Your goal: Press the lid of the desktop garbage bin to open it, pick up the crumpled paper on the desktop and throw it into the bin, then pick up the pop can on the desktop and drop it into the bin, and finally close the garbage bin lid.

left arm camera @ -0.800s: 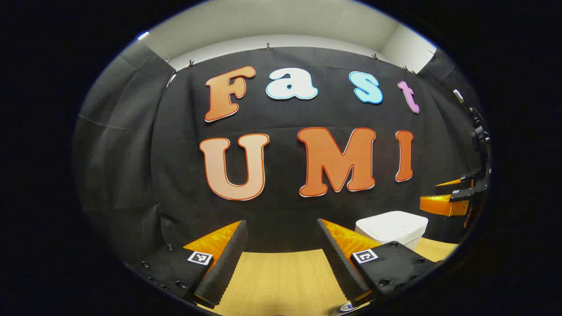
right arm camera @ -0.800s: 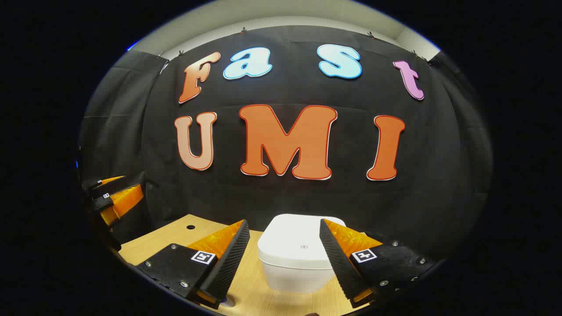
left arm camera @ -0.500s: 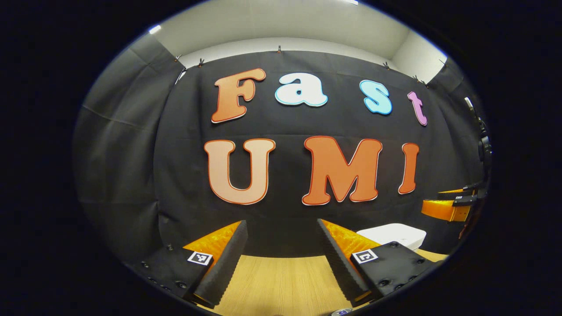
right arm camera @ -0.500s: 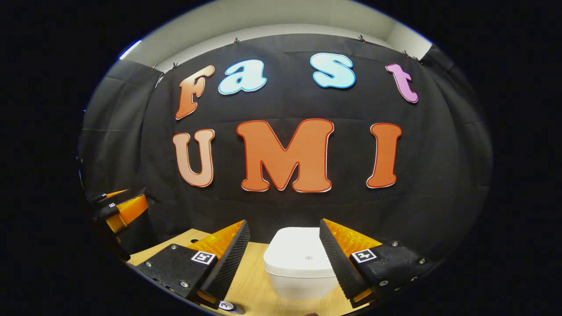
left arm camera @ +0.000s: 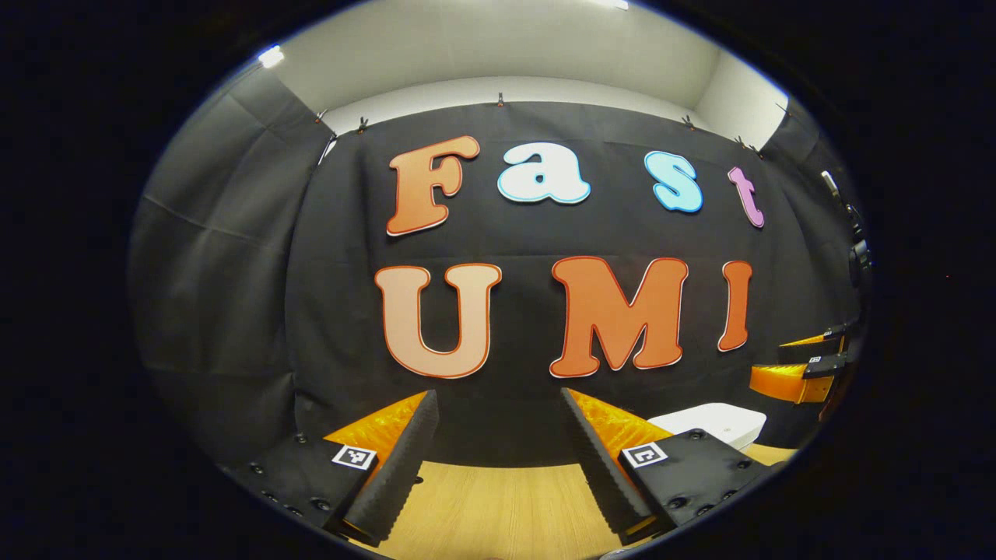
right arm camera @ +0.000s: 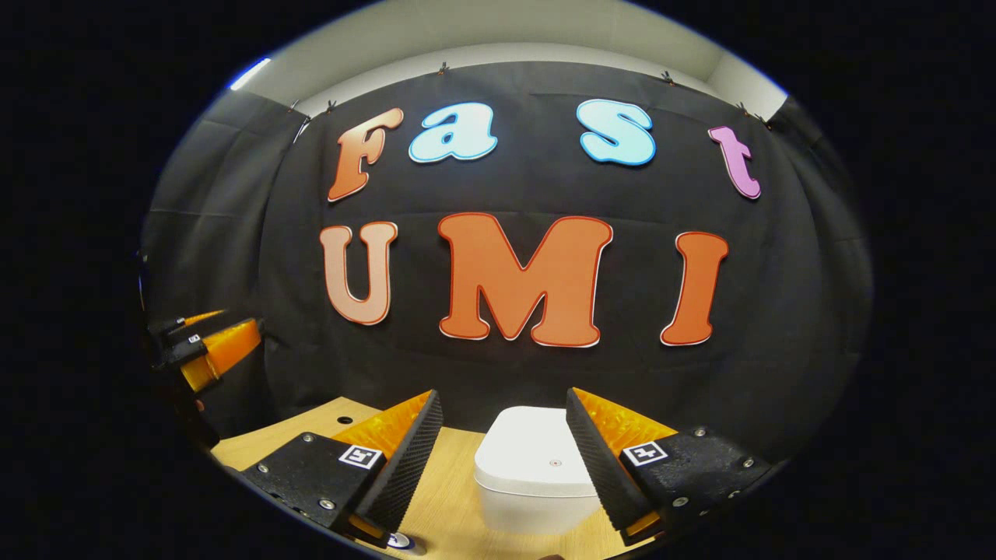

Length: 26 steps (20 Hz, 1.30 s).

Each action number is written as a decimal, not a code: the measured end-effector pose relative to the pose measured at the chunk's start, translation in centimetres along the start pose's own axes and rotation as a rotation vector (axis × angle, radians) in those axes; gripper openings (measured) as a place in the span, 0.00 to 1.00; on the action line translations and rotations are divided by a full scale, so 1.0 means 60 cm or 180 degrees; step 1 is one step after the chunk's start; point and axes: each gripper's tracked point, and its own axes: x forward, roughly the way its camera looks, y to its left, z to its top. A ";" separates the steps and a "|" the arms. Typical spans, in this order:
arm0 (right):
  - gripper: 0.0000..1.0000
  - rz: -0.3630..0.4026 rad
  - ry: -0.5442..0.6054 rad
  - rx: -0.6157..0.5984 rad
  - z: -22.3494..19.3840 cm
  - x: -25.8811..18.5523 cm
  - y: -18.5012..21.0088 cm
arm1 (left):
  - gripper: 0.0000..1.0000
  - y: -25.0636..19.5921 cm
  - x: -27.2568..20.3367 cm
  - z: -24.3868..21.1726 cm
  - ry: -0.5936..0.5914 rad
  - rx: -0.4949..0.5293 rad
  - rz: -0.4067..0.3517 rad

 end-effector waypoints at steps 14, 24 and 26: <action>0.93 -0.0406 -0.0001 -0.0059 0.012 0.005 -0.042 | 1.00 -0.009 -0.030 -0.009 0.0158 0.0134 -0.0359; 0.71 -0.0416 0.0043 -0.0116 0.019 0.024 -0.067 | 0.99 0.004 -0.045 -0.024 0.0213 0.0101 -0.0259; 0.66 -0.0370 0.0065 -0.0103 0.016 0.035 -0.080 | 1.00 -0.004 -0.046 -0.027 0.0200 0.0146 -0.0191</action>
